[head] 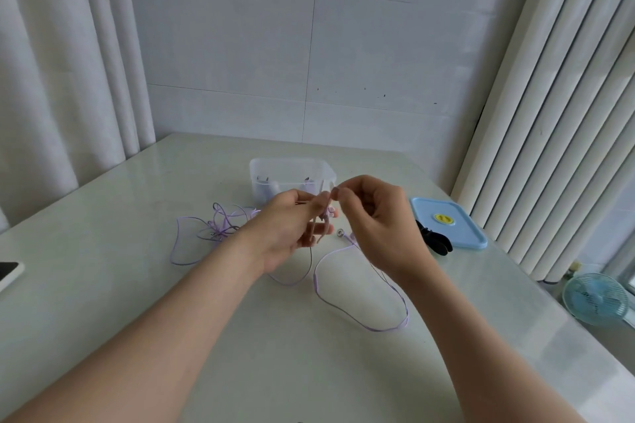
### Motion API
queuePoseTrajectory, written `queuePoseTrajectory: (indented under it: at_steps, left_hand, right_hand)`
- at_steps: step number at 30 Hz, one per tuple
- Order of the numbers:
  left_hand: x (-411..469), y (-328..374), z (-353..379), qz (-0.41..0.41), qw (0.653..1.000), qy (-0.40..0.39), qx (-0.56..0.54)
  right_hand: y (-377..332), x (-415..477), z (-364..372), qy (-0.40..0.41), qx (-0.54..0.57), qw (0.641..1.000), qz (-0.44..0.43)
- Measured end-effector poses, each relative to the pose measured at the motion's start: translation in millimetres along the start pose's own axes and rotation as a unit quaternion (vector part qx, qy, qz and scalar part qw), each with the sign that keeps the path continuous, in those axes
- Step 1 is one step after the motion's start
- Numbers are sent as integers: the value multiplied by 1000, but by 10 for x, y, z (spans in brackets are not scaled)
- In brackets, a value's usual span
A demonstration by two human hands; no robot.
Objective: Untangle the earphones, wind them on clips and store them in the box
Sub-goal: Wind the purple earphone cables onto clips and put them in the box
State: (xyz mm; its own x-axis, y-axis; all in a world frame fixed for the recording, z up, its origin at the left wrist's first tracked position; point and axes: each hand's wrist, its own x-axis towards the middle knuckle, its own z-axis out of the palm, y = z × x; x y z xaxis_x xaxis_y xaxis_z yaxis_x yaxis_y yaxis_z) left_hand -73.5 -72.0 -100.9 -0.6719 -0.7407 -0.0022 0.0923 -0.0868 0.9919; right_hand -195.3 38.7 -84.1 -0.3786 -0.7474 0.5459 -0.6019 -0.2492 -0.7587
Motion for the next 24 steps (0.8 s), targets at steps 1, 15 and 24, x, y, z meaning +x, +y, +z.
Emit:
queuePoseTrajectory:
  at_steps: [1,15,24]
  left_hand:
    - [-6,-2,16,10,1000,-18,7]
    - [-2,-33,41,102,988,-89,79]
    - [27,-39,-1,120,988,-87,44]
  right_hand:
    - [19,15,-15,20,-10,1000,6]
    - [241,129,-117,202,-201,955,-81]
    - [305,156,-168,154,-207,965,-59]
